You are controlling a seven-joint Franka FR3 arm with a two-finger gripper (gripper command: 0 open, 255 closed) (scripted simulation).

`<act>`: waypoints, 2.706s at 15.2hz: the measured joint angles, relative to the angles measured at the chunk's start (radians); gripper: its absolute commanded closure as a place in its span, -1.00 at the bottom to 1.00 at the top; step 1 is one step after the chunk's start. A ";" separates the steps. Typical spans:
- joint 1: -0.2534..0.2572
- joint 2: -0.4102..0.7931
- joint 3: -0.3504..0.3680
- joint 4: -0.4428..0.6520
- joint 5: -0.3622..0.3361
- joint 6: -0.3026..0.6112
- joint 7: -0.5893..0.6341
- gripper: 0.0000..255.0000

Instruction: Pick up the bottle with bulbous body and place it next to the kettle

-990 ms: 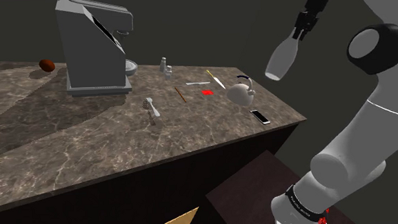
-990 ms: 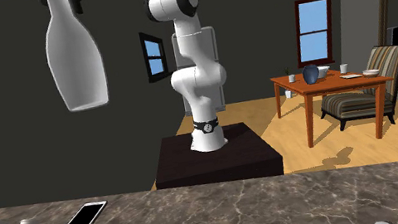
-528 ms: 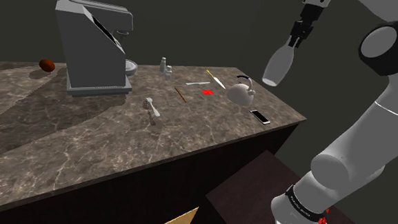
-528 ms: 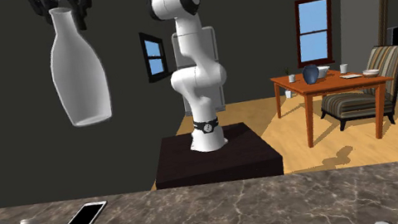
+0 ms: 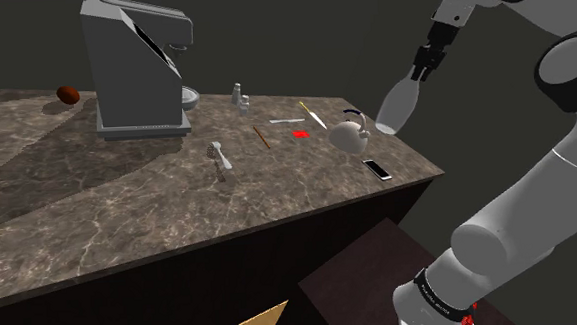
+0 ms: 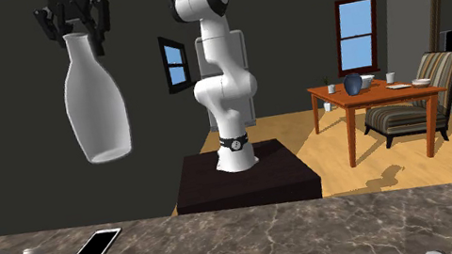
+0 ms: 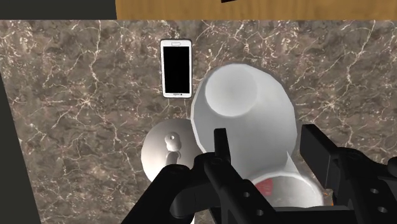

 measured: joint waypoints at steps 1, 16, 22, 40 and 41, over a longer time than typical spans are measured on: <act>0.001 -0.008 0.001 -0.024 -0.002 0.017 0.001 1.00; 0.005 -0.059 0.006 -0.285 -0.018 0.229 0.015 1.00; 0.005 -0.063 0.006 -0.373 -0.019 0.313 0.016 1.00; 0.001 -0.017 0.000 -0.568 -0.006 0.551 0.006 1.00; 0.002 -0.017 0.001 -0.576 -0.006 0.559 0.008 1.00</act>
